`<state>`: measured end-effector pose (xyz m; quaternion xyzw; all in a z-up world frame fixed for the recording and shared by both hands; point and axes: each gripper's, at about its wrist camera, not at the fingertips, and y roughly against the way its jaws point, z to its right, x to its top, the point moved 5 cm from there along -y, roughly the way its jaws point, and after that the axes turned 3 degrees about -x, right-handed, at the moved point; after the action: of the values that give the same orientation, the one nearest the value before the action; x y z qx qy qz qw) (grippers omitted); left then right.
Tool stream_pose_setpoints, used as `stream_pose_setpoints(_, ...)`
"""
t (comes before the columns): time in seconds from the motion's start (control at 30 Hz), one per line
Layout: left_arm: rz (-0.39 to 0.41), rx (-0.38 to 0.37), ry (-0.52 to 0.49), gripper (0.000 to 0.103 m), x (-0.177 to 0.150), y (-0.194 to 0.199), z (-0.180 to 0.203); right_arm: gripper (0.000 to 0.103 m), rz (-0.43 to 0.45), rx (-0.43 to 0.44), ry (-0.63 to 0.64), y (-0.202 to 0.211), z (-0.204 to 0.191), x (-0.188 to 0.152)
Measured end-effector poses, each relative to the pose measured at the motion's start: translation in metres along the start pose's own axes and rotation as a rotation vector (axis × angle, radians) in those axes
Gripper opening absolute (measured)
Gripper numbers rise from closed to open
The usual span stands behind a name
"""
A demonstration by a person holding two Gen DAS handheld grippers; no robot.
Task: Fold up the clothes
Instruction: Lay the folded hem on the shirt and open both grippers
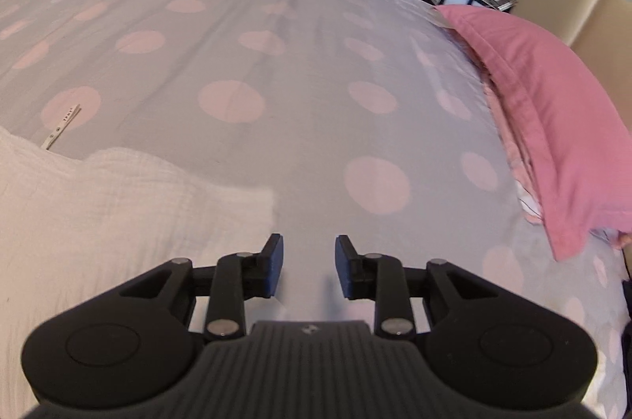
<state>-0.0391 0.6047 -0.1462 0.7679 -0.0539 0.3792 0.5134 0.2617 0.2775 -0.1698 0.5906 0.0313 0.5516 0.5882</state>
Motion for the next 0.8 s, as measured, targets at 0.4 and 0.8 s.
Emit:
stream_pose_setpoints(0.4, -0.117, -0.173, 0.051, 0.044, -0.104, 0.098, 0.012, 0.033, -0.076, 0.208, -0.07, 0.098, 0.001, -0.091)
stream_pose_setpoints(0.8, -0.199, -0.238, 0.276, 0.049, -0.171, 0.125, 0.021, 0.04, -0.156, 0.324, -0.371, 0.102, 0.018, -0.152)
